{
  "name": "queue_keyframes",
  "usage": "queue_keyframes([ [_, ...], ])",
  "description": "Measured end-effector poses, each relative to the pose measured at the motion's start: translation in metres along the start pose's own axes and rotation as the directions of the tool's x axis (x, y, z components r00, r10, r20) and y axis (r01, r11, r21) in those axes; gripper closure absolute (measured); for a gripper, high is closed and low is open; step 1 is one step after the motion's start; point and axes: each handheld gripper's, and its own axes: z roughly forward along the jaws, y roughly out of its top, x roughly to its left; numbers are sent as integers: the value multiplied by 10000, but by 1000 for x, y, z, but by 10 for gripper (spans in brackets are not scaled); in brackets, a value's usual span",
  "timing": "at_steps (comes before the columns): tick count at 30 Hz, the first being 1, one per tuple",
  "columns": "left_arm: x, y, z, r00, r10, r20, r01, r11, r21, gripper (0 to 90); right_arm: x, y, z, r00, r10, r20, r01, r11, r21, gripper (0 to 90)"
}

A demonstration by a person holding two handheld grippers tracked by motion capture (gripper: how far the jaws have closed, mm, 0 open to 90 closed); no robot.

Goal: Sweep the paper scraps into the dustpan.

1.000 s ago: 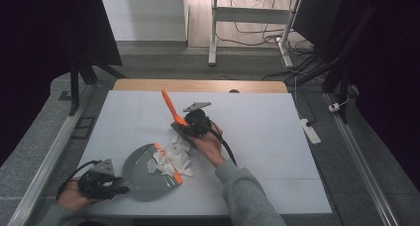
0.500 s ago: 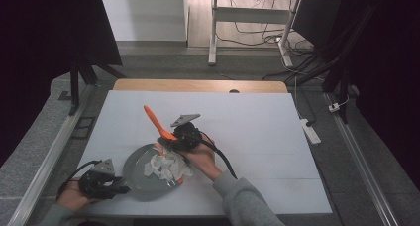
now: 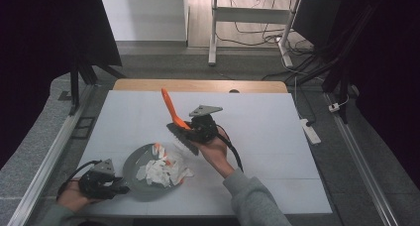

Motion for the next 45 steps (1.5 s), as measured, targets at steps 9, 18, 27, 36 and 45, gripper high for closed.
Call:
queue_keyframes([
  [9, 0, 0, 0, 10000, 5, -4, -5, 10000, -7, 617, -18, -10, 15, 9978, 337, 580, -374, 9972, 647, 707],
  [18, 0, 0, 0, 10000, 2, -9, -2, 10000, -20, 617, -23, -15, 31, 9964, 478, 705, -545, 9938, 968, 707],
  [27, 0, 0, 0, 10000, 34, -18, -34, 10000, 18, 617, -19, -10, 47, 9970, 473, 612, -552, 9896, 1331, 708],
  [36, 0, 0, 1, 10000, 14, 2, -14, 10000, 11, 617, 3, -7, 60, 10000, 43, 56, -52, 9835, 1808, 708],
  [45, -1, 1, 1, 10000, -22, 13, 22, 10000, 6, 617, 27, -8, 58, 9921, 284, -1221, -42, 9811, 1936, 708],
])
